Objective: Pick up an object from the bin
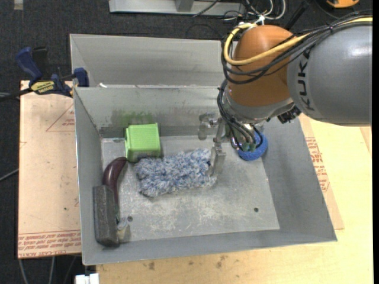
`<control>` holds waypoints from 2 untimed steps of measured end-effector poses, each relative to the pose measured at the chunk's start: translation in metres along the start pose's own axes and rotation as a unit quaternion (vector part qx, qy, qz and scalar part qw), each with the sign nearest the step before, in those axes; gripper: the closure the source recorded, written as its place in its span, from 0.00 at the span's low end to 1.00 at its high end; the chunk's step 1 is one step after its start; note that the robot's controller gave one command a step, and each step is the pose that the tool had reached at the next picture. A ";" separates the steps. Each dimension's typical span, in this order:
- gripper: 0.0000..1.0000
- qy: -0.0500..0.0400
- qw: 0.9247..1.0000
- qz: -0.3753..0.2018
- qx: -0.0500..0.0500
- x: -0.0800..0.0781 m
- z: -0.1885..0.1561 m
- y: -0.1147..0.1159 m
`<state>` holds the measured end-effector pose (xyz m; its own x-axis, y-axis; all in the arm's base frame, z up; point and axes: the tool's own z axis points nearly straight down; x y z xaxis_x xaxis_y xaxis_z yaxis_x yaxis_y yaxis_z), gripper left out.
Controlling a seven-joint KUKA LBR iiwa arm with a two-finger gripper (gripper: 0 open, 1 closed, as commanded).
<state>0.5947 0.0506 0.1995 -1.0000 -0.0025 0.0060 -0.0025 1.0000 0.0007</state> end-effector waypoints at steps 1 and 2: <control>0.00 -0.004 1.000 0.001 0.000 -0.001 -0.005 0.000; 1.00 -0.003 0.998 -0.059 0.000 -0.015 0.102 0.011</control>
Offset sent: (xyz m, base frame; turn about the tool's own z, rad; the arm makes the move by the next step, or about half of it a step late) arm 0.0138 0.0108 -0.1025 -0.1213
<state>0.6089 0.0615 0.0971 -0.9926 -0.1212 -0.0004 -0.1212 0.9926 0.0012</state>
